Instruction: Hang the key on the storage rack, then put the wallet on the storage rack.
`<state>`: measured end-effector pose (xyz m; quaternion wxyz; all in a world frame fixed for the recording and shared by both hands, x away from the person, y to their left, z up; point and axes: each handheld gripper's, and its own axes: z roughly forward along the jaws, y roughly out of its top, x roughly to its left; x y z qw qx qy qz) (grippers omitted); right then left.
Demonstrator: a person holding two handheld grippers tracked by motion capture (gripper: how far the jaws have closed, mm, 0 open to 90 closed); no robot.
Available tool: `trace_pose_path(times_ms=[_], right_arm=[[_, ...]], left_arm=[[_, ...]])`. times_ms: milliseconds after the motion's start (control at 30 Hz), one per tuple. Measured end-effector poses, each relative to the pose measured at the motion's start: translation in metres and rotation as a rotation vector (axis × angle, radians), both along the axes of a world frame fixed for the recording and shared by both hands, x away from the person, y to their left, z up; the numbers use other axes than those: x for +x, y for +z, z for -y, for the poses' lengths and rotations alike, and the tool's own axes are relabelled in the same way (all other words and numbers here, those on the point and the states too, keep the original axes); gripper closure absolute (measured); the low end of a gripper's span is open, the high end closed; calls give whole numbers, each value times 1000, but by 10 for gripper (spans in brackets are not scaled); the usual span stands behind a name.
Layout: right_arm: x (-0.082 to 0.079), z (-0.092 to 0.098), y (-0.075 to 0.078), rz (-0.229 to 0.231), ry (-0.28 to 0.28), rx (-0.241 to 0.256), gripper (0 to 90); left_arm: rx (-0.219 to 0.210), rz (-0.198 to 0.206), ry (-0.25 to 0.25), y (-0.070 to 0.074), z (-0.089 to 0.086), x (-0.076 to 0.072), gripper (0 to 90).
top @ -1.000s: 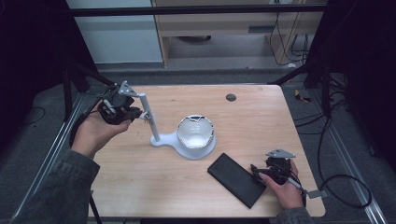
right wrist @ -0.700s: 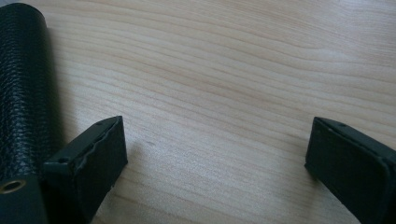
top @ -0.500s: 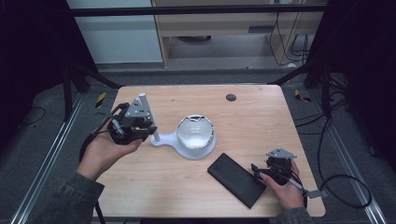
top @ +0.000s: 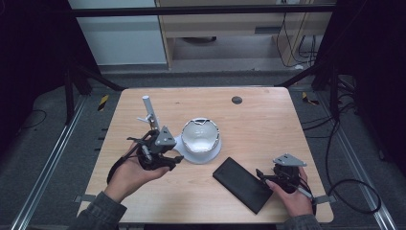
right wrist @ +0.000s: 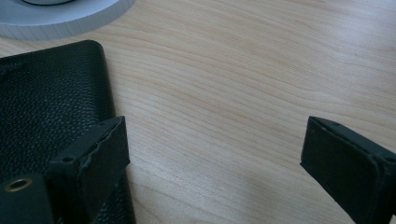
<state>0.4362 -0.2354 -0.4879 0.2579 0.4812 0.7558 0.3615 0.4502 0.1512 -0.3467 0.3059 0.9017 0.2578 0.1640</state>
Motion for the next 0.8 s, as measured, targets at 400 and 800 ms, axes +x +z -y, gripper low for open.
trace_pose_path(times_ms=[400, 800], right_arm=[[-2, -2, 0, -1, 32, -5, 59], [-5, -6, 4, 28, 69, -4, 126]], left_arm=[[-35, -101, -86, -49, 32, -1, 172], [-36, -155, -134, -95, 63, -3, 284]])
